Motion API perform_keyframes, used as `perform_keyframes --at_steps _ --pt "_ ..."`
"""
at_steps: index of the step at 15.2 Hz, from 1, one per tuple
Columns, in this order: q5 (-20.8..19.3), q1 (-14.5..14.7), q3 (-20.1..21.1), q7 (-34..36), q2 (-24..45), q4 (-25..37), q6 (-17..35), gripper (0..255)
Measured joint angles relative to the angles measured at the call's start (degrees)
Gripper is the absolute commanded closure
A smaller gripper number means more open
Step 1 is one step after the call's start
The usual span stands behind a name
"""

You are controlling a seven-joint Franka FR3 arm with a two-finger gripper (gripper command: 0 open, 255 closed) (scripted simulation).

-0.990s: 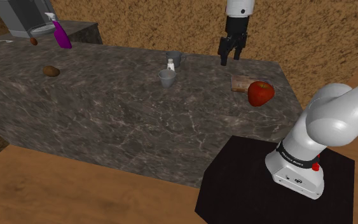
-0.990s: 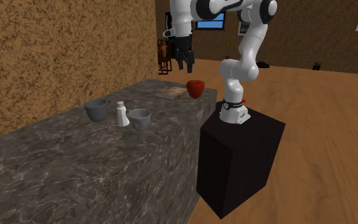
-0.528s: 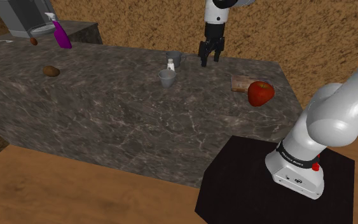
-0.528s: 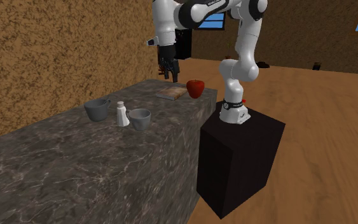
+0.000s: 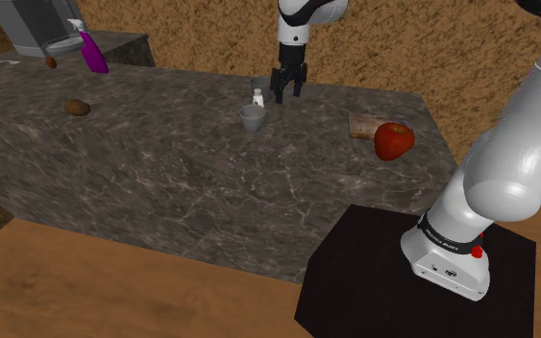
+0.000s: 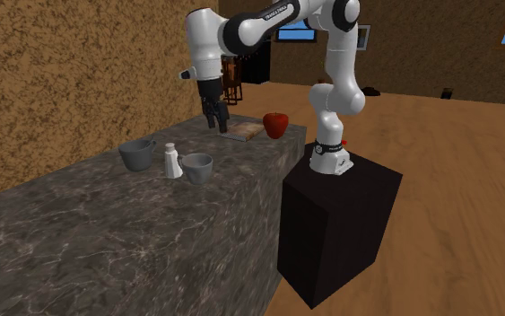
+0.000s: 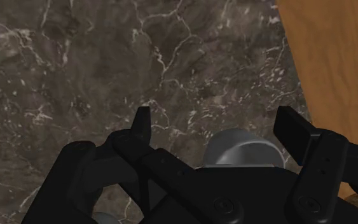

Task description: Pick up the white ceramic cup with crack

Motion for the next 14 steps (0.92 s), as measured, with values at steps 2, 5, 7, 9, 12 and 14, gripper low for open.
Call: perform_keyframes --at_steps 2,5,7,9,12,14 --pt "1.21 0.09 0.23 -0.96 4.44 3.99 0.61 0" --pt "2.83 -0.30 0.48 -2.69 10.81 11.04 0.02 0" --pt "3.87 -0.55 0.84 -3.54 15.43 16.14 -0.27 0" --pt "4.58 -0.50 1.33 -3.76 19.04 19.78 -0.19 0" --pt "4.93 -0.60 1.45 -4.31 20.19 19.31 1.42 0" --pt "5.10 -0.61 1.52 -4.54 20.86 18.80 2.59 0"
